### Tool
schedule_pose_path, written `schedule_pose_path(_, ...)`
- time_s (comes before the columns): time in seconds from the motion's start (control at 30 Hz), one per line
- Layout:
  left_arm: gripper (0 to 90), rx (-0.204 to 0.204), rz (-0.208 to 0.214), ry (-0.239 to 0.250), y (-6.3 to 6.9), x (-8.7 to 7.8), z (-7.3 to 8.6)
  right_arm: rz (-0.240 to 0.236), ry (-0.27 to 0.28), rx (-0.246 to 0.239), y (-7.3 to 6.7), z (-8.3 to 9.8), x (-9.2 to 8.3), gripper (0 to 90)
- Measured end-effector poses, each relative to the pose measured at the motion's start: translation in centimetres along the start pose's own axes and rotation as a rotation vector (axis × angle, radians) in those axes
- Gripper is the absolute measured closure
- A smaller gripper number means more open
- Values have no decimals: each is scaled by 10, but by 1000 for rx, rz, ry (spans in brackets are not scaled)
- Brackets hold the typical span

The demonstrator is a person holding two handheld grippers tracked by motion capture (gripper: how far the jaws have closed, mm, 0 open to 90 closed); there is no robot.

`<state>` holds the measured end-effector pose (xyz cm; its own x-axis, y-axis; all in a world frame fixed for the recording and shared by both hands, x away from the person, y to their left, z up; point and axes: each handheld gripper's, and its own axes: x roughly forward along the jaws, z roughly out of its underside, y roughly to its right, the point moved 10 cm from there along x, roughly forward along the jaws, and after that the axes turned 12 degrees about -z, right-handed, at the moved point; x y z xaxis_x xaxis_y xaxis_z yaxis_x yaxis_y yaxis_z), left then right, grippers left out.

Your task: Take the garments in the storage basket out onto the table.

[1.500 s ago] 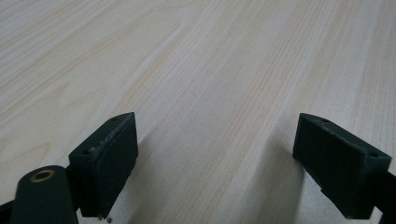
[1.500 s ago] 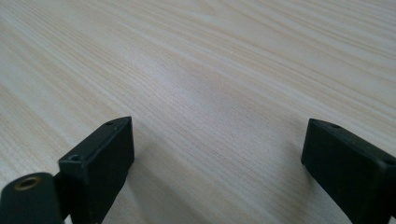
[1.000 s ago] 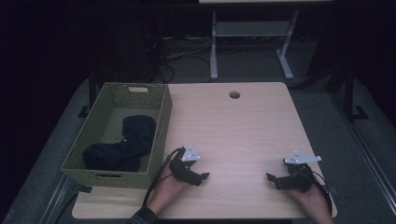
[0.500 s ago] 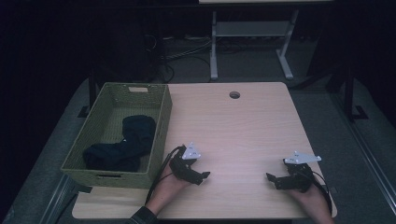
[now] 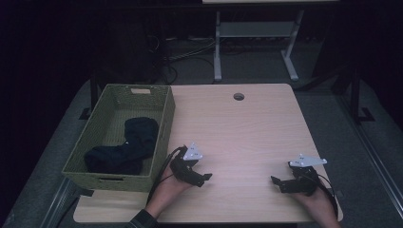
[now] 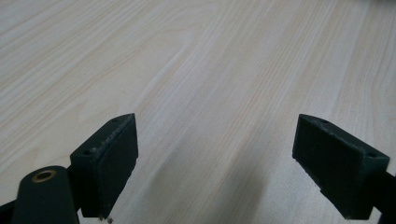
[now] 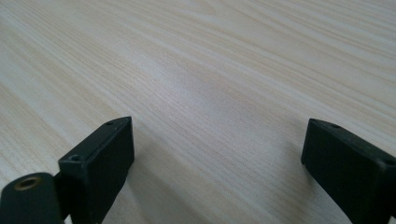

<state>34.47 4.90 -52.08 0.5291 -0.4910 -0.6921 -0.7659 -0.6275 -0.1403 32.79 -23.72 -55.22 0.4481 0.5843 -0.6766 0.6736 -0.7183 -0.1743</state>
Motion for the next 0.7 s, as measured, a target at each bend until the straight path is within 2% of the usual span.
schedule_pose_path(0.63,143,-3,17,5,-2,-12,-12,1,1,-2,0,0,0,91)
schedule_pose_path(0.7,142,-14,21,13,-3,-15,-15,1,1,-2,0,0,0,91)
